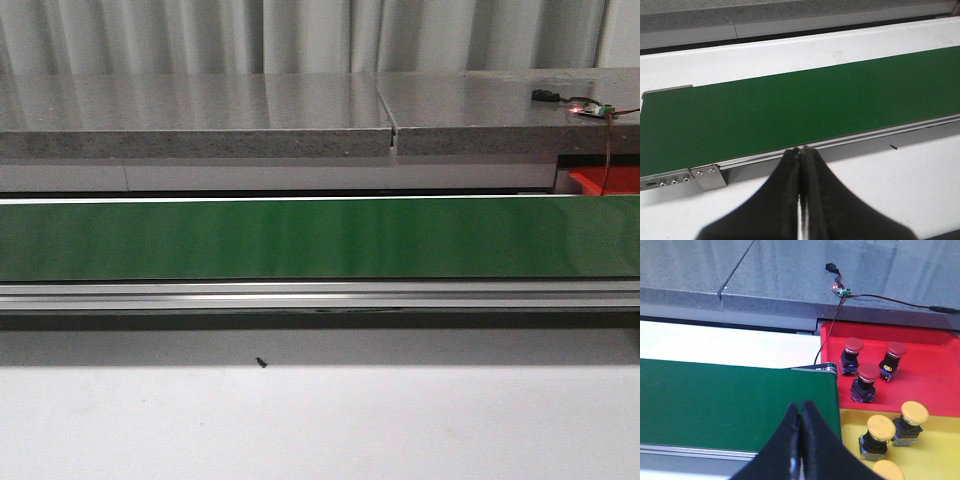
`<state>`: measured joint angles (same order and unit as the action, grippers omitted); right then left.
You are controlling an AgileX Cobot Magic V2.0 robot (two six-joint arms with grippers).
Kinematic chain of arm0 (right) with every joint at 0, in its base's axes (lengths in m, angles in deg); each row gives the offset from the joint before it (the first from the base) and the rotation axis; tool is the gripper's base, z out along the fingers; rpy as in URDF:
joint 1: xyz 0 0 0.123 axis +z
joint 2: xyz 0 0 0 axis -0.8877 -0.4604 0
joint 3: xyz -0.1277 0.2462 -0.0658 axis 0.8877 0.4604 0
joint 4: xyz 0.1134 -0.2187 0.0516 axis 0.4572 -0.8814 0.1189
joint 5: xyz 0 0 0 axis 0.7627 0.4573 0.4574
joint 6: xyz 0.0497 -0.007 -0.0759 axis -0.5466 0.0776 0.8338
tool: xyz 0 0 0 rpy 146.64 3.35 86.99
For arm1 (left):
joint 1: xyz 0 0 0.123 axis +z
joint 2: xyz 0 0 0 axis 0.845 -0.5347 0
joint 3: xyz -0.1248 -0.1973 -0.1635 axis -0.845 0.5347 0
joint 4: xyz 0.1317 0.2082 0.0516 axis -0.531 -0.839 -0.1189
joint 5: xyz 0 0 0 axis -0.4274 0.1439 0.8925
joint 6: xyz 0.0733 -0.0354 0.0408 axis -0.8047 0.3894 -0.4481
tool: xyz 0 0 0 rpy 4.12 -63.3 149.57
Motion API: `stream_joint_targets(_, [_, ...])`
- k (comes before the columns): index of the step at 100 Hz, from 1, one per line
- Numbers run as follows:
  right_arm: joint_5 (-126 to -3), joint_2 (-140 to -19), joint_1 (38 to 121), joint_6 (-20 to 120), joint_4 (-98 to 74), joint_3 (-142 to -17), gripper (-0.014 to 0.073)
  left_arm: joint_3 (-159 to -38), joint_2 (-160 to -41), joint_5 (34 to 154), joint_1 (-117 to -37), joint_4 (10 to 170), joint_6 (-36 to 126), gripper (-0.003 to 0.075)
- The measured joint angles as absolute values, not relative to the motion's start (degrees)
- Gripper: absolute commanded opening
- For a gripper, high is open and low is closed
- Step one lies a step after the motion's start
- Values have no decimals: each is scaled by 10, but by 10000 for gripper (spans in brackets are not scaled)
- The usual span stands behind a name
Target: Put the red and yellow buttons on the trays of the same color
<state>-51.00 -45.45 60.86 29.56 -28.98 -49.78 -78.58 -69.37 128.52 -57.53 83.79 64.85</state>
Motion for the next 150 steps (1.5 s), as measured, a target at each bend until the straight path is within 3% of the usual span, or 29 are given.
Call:
stream_joint_targets(29, [-486,-380,609,296,-255,-469,-67,-786,-694,1285,-575,838,648,-19])
stream_joint_targets(118, [-473,-379,609,294,-250,-468,-67,-786,-694,1261,-572,834,688,-19])
stream_joint_targets(150, [-473,-379,609,294,-250,-468,-67,-786,-800,1219,-503,776,767,-19])
